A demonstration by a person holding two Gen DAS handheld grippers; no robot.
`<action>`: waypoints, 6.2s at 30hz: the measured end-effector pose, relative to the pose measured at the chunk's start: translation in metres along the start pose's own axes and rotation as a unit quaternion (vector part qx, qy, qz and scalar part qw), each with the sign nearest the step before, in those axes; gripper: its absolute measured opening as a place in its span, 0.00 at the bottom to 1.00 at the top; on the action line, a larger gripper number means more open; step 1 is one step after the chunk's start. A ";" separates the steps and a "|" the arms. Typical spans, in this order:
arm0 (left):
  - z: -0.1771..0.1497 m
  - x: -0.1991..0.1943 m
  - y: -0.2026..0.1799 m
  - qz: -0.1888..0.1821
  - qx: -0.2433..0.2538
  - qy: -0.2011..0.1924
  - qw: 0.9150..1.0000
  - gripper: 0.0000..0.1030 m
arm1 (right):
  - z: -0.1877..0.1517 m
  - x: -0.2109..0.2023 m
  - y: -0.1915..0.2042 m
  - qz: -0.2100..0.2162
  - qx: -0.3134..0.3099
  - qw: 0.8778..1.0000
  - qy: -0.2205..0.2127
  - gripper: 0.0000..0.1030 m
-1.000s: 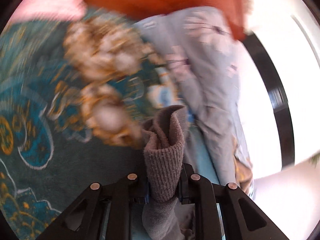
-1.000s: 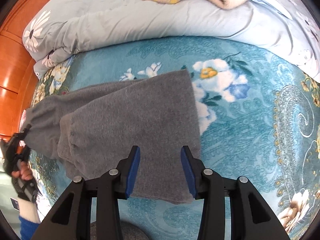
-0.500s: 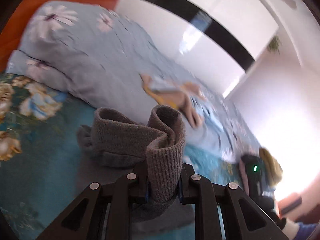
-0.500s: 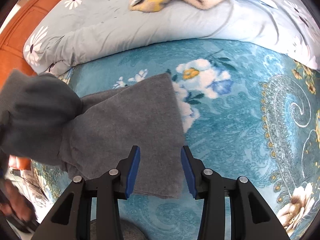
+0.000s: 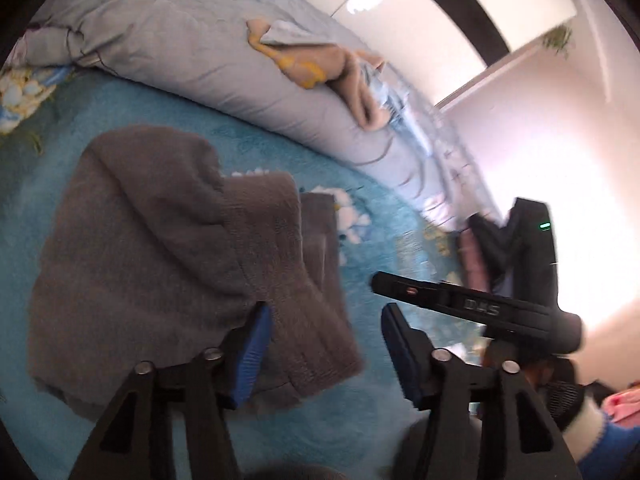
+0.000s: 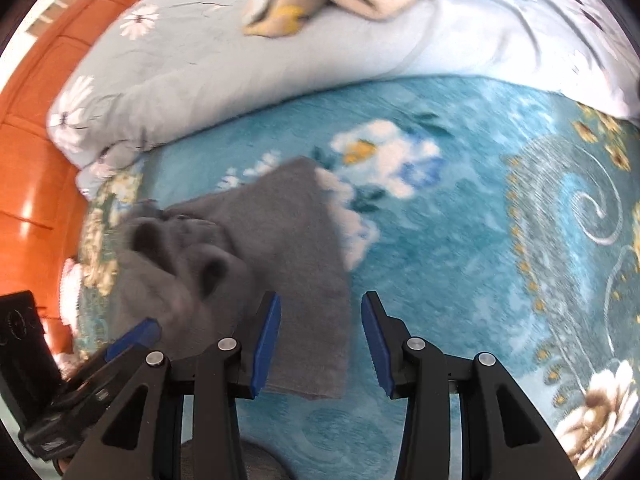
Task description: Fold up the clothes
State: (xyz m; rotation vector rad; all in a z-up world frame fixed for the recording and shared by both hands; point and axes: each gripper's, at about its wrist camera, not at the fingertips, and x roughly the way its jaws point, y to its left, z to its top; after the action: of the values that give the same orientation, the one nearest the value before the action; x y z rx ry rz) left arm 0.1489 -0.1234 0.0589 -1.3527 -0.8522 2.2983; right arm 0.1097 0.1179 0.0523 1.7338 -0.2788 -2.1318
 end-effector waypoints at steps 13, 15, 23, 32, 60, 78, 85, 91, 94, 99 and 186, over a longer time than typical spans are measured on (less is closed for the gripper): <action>-0.007 -0.042 0.095 0.124 -0.129 -0.037 0.983 0.64 | 0.031 0.053 0.066 0.079 -0.094 0.992 0.042 0.50; -0.014 -0.044 0.098 0.121 -0.135 -0.038 0.983 0.64 | 0.034 0.062 0.068 0.088 -0.093 0.990 0.053 0.55; -0.024 -0.050 0.118 0.087 -0.172 -0.044 0.980 0.64 | 0.038 0.071 0.078 0.139 -0.092 0.984 0.060 0.56; -0.018 -0.080 0.127 0.069 -0.199 -0.084 0.974 0.64 | 0.033 0.039 0.086 0.237 -0.039 0.968 0.077 0.09; -0.015 -0.044 0.132 0.153 -0.190 -0.020 0.970 0.64 | -0.006 0.064 0.014 0.163 0.036 0.983 0.079 0.47; -0.010 -0.046 0.121 0.122 -0.175 -0.018 0.977 0.65 | 0.043 0.004 0.059 0.183 -0.052 0.982 0.011 0.11; -0.015 -0.018 0.107 0.101 -0.169 0.012 0.980 0.68 | 0.045 0.034 0.005 0.129 0.011 0.991 0.047 0.11; -0.023 -0.015 0.104 0.094 -0.185 0.025 0.978 0.70 | 0.036 0.063 -0.019 0.122 0.059 0.989 0.064 0.13; -0.017 -0.027 0.098 0.103 -0.156 0.019 0.982 0.69 | 0.039 0.058 -0.010 0.113 0.039 0.991 0.062 0.14; -0.003 -0.055 0.087 0.109 -0.115 -0.014 0.987 0.69 | 0.041 0.046 -0.004 0.090 0.004 0.994 0.064 0.19; 0.035 0.034 0.151 -0.081 -0.150 0.090 0.981 0.97 | 0.013 0.082 -0.045 0.241 0.030 0.967 0.077 0.75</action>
State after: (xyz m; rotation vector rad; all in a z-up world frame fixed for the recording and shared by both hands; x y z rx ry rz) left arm 0.1028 -0.2303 -0.0484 -1.5226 -1.2337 1.9467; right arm 0.0759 0.1244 -0.0352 1.6461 -0.6523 -1.6467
